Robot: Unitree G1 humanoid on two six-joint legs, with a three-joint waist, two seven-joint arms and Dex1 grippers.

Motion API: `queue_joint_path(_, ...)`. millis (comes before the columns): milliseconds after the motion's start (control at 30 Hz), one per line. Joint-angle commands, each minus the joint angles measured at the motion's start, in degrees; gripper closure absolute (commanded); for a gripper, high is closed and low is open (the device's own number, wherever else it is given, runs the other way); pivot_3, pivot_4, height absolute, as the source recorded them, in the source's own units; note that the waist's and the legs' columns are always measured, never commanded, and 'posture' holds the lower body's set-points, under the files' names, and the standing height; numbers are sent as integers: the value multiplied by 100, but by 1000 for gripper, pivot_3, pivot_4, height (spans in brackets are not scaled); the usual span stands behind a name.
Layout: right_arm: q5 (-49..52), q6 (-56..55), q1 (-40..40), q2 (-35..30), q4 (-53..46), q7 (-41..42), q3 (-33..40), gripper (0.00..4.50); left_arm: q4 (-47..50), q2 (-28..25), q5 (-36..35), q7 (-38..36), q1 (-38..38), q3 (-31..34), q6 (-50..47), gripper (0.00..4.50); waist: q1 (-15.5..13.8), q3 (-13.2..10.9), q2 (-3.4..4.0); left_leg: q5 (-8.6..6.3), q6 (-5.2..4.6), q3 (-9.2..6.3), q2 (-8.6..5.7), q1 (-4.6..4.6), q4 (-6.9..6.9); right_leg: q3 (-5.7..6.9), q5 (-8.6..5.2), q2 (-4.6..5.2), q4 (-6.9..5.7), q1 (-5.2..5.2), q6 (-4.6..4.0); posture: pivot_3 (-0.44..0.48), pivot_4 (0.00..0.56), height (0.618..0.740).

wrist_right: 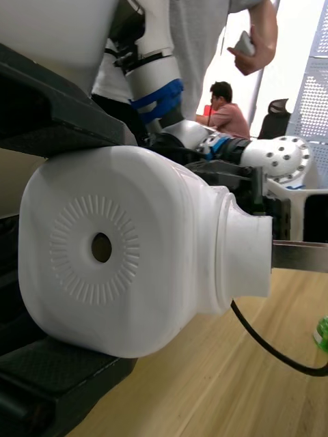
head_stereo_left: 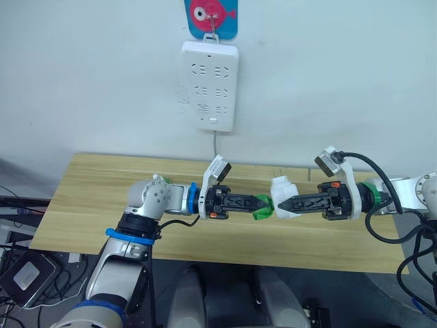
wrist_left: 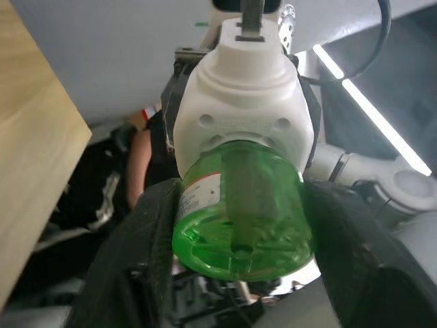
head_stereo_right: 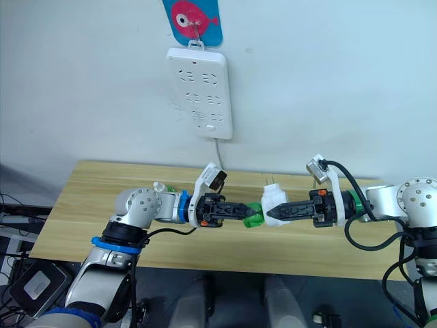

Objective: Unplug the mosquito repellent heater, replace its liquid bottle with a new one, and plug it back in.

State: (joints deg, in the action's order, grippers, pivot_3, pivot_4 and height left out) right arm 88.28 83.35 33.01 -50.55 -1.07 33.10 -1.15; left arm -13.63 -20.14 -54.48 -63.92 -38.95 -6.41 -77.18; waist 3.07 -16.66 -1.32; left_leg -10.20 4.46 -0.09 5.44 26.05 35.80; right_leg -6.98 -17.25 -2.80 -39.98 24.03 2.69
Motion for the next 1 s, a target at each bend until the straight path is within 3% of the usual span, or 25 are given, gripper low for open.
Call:
queue_joint_path(33, -142, 99, 70, -27, -11, 269, 236, 1513, -130, 105, 71, -11, -187, 125, 121, 362, -12, 0, 0, 0, 0, 0, 1, 0, 0, 0, 0, 0, 0, 0, -1, -46, 298, 740)
queue_joint_path(67, -197, 103, 59, -19, 55, 285, 279, 1513, -165, 104, 131, 9, -243, 198, 265, 87, -18, 0, 0, 0, 0, 0, 0, 0, 0, 0, 0, 0, 0, 0, -1, -46, 298, 740)
queue_joint_path(167, -307, 126, -23, 2, 262, 276, 399, 1513, -144, -49, 254, -48, -372, 395, 655, 37, -15, 0, 0, 0, 1, 5, 0, 0, 1, -4, 1, 1, 1, 0, -1, -54, 292, 740)
queue_joint_path(300, -561, 131, -149, -23, 666, 311, 662, 1513, 840, -615, 1068, -609, -89, 158, 2379, 37, 9, 0, 0, 1, 2, 10, 2, -2, -3, -7, 1, 1, 0, 2, -2, -50, 287, 740)
queue_joint_path(400, -742, 33, 21, 119, 1407, 41, 1014, 1513, 1395, -680, 2842, -745, 502, -232, 5964, 37, -22, 1, 2, 1, 3, 20, -1, -4, -3, -12, 13, 8, 5, 0, -21, -40, 285, 740)
queue_joint_path(467, -816, 75, 107, 190, 1612, -27, 1167, 1513, 1325, -493, 3462, -545, 678, -242, 7474, 37, -61, 1, 1, 1, 4, 33, -4, -8, -4, -20, 18, 15, 16, -7, -29, -40, 285, 740)
queue_joint_path(600, -671, 419, 208, 390, 1584, -181, 1389, 1513, 506, -207, 4937, 100, 842, -393, 11084, 37, -136, 2, 2, 0, 3, 35, -6, -5, 1, -23, 19, 17, 14, -3, -29, -37, 276, 740)
queue_joint_path(733, -422, 693, 247, 618, 1386, -411, 1561, 1513, -624, -83, 6100, 963, 656, -486, 13715, 37, -140, 2, 2, 0, 2, 36, -11, -4, 3, -30, 21, 17, 15, -6, -25, -37, 276, 740)
queue_joint_path(833, -163, 826, 296, 751, 1332, -643, 1650, 1513, -1387, 41, 7047, 1767, 439, -382, 14877, 37, -136, 2, 2, 0, 1, 37, -11, 0, 4, -30, 23, 18, 14, -2, -22, -47, 272, 740)
queue_joint_path(1000, 308, 838, 294, 841, 1232, -1053, 1632, 1513, -2014, 261, 8191, 3084, -12, -137, 15426, 37, -126, 2, 2, 0, 1, 32, -12, 5, 7, -26, 24, 17, 7, -2, -19, -49, 275, 740)
